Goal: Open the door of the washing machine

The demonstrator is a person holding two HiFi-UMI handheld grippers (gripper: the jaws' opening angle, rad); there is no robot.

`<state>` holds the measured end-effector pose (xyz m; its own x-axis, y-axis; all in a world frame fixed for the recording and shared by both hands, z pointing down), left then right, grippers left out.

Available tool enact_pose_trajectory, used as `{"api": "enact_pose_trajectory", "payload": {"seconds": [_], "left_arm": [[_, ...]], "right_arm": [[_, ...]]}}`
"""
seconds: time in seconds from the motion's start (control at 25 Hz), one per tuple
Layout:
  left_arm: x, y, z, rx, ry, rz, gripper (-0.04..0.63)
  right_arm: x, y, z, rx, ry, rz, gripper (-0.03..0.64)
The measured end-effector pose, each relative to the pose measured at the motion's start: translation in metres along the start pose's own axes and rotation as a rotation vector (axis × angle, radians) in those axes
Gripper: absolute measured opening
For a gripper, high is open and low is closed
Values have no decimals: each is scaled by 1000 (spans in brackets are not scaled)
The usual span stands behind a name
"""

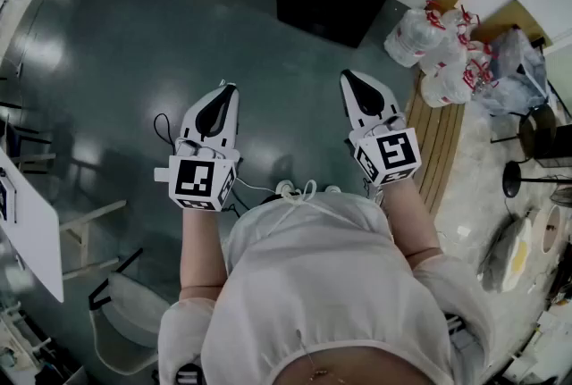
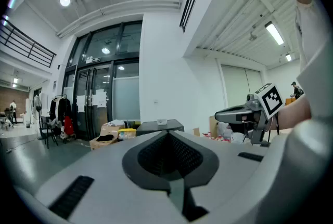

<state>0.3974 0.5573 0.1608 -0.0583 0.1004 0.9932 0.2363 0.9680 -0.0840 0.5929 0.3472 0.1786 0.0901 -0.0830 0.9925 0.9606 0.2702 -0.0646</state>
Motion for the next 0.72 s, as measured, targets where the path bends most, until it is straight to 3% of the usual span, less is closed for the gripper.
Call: {"api": "enact_pose_trajectory", "payload": {"seconds": [0.44, 0.64, 0.68, 0.72], "left_arm": [[6, -13, 32, 23, 11, -7, 21], [13, -13, 42, 18, 15, 11, 21], [15, -12, 44, 16, 15, 14, 21], [16, -11, 45, 12, 14, 17, 21]], "right_arm": [[1, -30, 11, 26, -6, 12, 2], [8, -39, 19, 78, -44, -22, 0], [9, -41, 19, 77, -46, -32, 61], [10, -45, 20, 61, -50, -40, 258]]}}
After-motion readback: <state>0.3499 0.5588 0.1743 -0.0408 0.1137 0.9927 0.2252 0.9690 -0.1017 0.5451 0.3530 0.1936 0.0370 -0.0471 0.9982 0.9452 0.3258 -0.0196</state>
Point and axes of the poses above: the fingertips, and each gripper's own axes: y backward along the fingers, z to its left, x out of its underside, the point moved 9 cm from there along y, backward along the fingers
